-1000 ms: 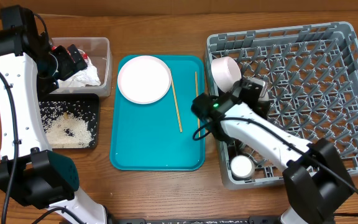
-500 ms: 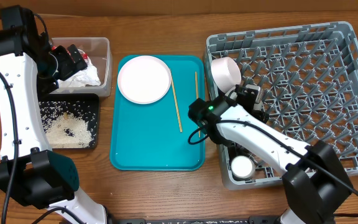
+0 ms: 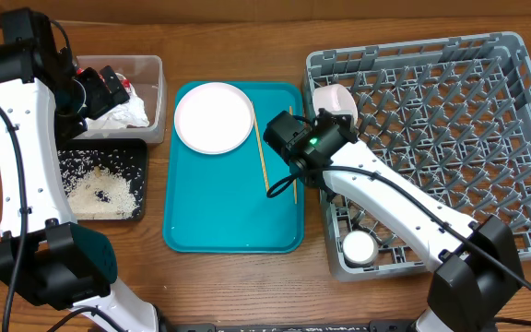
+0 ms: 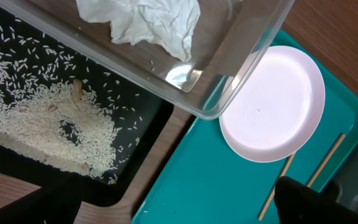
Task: Sort waste into correct bins and load items into the dishwasher
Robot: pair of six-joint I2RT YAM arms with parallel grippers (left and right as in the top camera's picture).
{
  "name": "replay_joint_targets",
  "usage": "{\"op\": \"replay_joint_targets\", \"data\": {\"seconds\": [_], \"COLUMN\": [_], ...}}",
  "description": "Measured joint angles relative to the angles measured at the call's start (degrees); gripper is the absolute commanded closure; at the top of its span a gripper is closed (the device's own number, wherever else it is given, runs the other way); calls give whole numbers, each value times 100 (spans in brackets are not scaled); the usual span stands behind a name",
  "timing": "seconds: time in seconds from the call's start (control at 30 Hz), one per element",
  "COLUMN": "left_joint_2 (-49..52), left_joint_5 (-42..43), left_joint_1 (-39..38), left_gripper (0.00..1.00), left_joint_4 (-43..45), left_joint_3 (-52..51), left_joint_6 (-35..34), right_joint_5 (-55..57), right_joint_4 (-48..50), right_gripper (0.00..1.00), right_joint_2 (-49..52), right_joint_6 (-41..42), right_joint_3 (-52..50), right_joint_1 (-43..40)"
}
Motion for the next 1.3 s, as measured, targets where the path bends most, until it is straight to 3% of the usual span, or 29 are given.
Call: {"op": "replay_joint_targets", "data": {"seconds": [0.27, 0.5, 0.97, 1.3], "left_joint_2": [0, 0, 0, 0], "left_joint_5": [0, 0, 0, 0], "left_joint_1": [0, 0, 0, 0], "left_gripper": [0, 0, 0, 0], "left_joint_4": [2, 2, 2, 0], "left_joint_3": [0, 0, 0, 0], "left_joint_6": [-2, -2, -2, -2], "right_joint_5": [-511, -542, 590, 1191], "right_joint_4": [33, 33, 240, 758], "right_gripper": [59, 66, 66, 96], "right_joint_2": [0, 0, 0, 0], "right_joint_6": [-345, -378, -138, -136], "right_joint_3": [0, 0, 0, 7], "right_joint_1": [0, -2, -42, -450]}}
